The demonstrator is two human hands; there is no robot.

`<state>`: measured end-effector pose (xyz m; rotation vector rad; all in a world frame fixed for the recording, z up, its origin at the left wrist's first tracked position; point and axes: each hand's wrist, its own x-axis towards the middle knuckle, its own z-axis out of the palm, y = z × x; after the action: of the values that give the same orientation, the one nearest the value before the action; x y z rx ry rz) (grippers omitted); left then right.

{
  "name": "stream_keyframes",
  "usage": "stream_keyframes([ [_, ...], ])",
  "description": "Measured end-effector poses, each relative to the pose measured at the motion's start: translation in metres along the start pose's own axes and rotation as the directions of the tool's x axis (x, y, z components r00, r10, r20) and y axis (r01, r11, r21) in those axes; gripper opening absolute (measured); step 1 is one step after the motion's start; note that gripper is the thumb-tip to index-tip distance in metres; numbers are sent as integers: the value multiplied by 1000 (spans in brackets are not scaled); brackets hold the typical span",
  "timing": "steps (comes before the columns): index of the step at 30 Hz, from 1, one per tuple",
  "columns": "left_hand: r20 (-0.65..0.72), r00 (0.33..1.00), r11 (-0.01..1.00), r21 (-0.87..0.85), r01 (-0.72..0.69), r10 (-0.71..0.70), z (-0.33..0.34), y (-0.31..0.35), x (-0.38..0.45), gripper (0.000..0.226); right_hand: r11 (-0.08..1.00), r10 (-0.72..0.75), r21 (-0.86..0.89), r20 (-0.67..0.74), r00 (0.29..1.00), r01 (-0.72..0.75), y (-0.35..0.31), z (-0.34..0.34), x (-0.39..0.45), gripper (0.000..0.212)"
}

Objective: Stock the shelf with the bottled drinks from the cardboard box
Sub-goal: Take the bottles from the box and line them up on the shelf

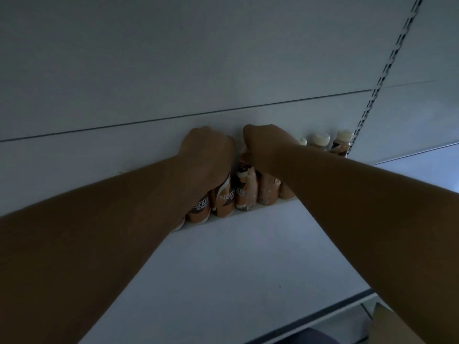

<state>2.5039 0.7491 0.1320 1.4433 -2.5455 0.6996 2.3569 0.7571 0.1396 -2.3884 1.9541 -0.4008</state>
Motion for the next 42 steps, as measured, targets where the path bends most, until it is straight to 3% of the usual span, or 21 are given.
stream_keyframes([
  [5, 29, 991, 982, -141, -126, 131, 0, -12, 2, 16, 1000, 3, -1, -38, 999, -3, 3, -1, -2, 18],
  [8, 34, 986, 978, -138, -155, 161, -3, -14, 2, 23, 1000, 7, -12, -27, 1000, -7, -1, 4, 0, 24],
  [12, 78, 990, 991, -65, -117, 122, -3, -10, 3, 31, 998, 27, -53, -18, 999, -28, -7, 12, 5, 26],
  [23, 36, 994, 995, -6, -100, 100, 0, -9, 0, 14, 999, 9, 39, -33, 999, -8, 0, 13, -1, 29],
  [32, 25, 995, 995, -20, -93, 94, 3, -9, 1, 14, 999, -27, 42, -2, 1000, 27, 3, 14, 4, 33],
  [37, -45, 991, 991, -31, -130, 129, 7, -9, -5, 18, 998, -41, -46, -17, 999, 40, -2, 14, 7, 37],
  [42, -26, 996, 983, -161, -85, 82, 12, -8, -8, 15, 997, -18, -77, -95, 995, 11, -5, 17, 7, 23],
])
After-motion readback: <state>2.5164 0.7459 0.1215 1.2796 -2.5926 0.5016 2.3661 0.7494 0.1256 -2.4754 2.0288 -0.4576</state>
